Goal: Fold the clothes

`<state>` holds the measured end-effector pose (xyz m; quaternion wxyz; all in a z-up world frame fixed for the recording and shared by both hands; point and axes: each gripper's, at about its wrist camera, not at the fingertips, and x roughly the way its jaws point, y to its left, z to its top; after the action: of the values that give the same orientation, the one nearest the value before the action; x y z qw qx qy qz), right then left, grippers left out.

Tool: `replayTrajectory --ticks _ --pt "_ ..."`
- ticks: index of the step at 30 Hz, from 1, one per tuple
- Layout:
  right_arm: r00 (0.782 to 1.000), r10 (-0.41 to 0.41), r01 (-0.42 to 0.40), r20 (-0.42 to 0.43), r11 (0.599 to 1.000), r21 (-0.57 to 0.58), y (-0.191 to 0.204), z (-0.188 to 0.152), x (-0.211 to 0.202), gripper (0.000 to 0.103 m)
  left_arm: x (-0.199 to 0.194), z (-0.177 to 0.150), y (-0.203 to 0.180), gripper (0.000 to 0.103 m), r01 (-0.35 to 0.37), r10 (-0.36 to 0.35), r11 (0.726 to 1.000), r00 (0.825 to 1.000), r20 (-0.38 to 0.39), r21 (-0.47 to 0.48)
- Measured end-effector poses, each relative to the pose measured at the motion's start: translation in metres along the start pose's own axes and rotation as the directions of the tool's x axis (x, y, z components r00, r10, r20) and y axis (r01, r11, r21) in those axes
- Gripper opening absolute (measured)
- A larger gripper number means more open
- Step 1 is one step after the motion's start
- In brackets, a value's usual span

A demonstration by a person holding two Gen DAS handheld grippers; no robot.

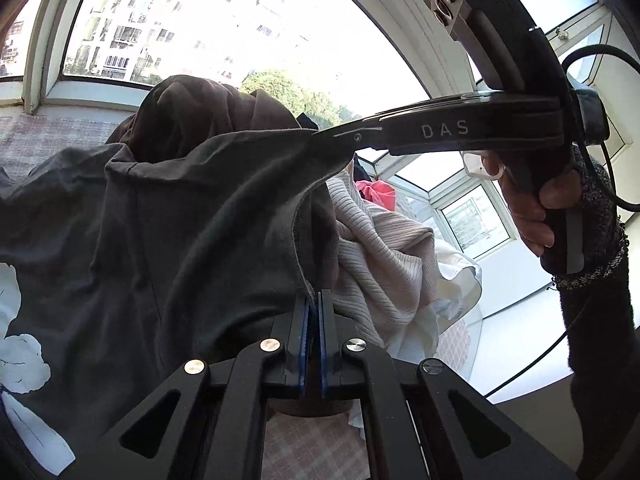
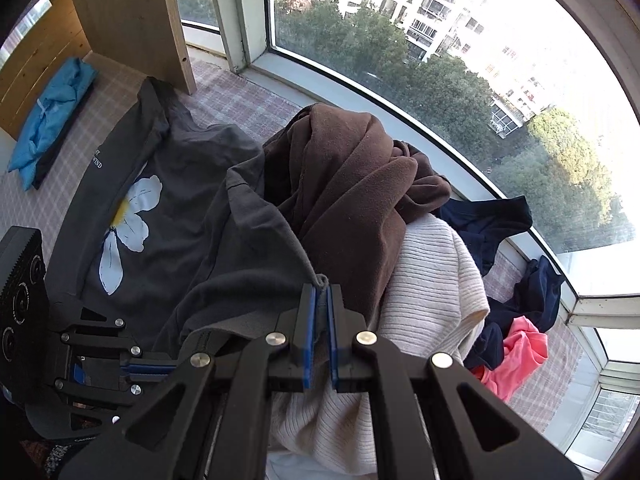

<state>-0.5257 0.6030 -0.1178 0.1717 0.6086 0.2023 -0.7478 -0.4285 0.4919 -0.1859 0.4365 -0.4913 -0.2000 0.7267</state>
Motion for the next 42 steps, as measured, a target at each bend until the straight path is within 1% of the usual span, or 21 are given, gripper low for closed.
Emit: replayTrajectory --ticks 1,2,3,4,5,7,9,10,13,15,17,22,24,26,29,31,33,37,38,40,42 --pt "1.000 -0.004 0.004 -0.004 1.000 0.000 0.000 -0.002 0.000 0.006 -0.001 0.001 0.003 0.003 0.039 -0.040 0.999 0.999 -0.010 -0.025" --pt "1.000 -0.008 0.008 -0.009 1.000 0.007 -0.002 -0.004 0.001 0.006 -0.001 0.002 0.005 0.008 0.020 -0.020 0.999 1.000 -0.005 -0.029" --pt "1.000 -0.009 0.009 -0.012 1.000 0.020 -0.004 -0.005 0.002 0.006 0.004 0.002 0.002 0.010 -0.038 0.038 0.999 0.999 -0.018 0.000" --pt "1.000 -0.006 0.006 -0.009 1.000 0.030 -0.005 -0.006 0.002 0.006 0.011 0.000 0.000 0.010 -0.069 0.070 0.997 0.997 -0.038 0.034" --pt "1.000 0.001 0.000 -0.006 0.999 0.037 -0.006 -0.007 0.001 0.006 0.017 -0.001 -0.003 0.007 -0.091 0.095 0.994 0.994 -0.053 0.062" --pt "1.000 0.002 -0.002 -0.002 0.999 0.042 -0.007 -0.009 0.000 0.006 0.017 -0.005 -0.004 0.000 -0.077 0.079 0.995 0.996 -0.044 0.056" --pt "1.000 -0.006 0.005 0.006 0.999 0.044 -0.005 -0.008 -0.002 0.006 0.012 -0.010 -0.006 0.000 -0.065 0.066 0.996 0.998 -0.022 0.054" --pt "1.000 -0.007 0.007 0.014 0.999 0.046 -0.004 -0.005 -0.004 0.006 0.009 -0.012 -0.004 0.000 -0.058 0.059 0.998 0.998 -0.009 0.037" --pt "0.999 0.000 -0.001 0.040 1.000 0.019 0.009 0.007 -0.011 0.006 -0.012 -0.035 0.002 0.001 0.028 -0.027 0.999 0.999 0.025 -0.037" --pt "0.999 0.003 -0.002 0.055 1.000 -0.017 0.025 0.020 -0.015 0.006 -0.029 -0.042 0.018 0.001 0.074 -0.068 0.993 0.996 0.059 -0.095" --pt "0.998 0.010 -0.007 0.056 0.998 -0.055 0.043 0.036 -0.013 0.006 -0.044 -0.049 0.037 0.001 0.082 -0.070 0.986 0.994 0.086 -0.143" --pt "0.999 0.038 -0.032 0.036 0.987 -0.155 0.096 0.075 0.009 0.006 -0.080 -0.066 0.096 0.000 0.056 -0.024 0.963 0.992 0.125 -0.264" --pt "0.999 0.050 -0.046 0.017 0.980 -0.194 0.118 0.088 0.024 0.006 -0.085 -0.060 0.113 0.000 0.026 0.015 0.951 0.992 0.128 -0.308" --pt "0.997 0.072 -0.076 -0.026 0.972 -0.222 0.137 0.098 0.044 0.007 -0.091 -0.063 0.139 0.000 -0.002 0.044 0.941 0.992 0.117 -0.338" --pt "0.989 0.111 -0.131 -0.102 0.967 -0.219 0.150 0.111 0.071 0.011 -0.094 -0.091 0.154 0.000 -0.042 0.079 0.922 0.993 0.082 -0.384" --pt "0.980 0.178 -0.191 -0.091 0.966 -0.173 0.142 0.115 0.068 0.012 -0.088 -0.101 0.165 0.000 -0.076 0.105 0.908 0.993 0.049 -0.411" --pt "0.967 0.246 -0.253 -0.069 0.959 -0.125 0.133 0.119 0.062 0.012 -0.070 -0.099 0.178 0.000 -0.114 0.133 0.898 0.991 0.015 -0.425" --pt "0.987 0.156 -0.156 -0.034 0.988 -0.013 0.086 0.117 0.056 0.020 -0.071 -0.103 0.183 0.000 -0.165 0.172 0.887 0.985 -0.023 -0.432" --pt "0.991 0.129 -0.129 -0.028 0.992 0.016 0.074 0.117 0.055 0.020 -0.071 -0.103 0.183 0.000 -0.171 0.177 0.884 0.984 -0.027 -0.435" --pt "0.990 0.108 -0.102 -0.086 0.992 0.071 0.058 0.116 0.073 0.020 -0.072 -0.101 0.183 0.000 -0.181 0.185 0.885 0.982 -0.031 -0.428" --pt "0.977 0.150 -0.126 -0.153 0.980 0.153 0.047 0.116 0.097 0.020 -0.077 -0.102 0.179 0.003 -0.210 0.212 0.892 0.976 -0.041 -0.401"
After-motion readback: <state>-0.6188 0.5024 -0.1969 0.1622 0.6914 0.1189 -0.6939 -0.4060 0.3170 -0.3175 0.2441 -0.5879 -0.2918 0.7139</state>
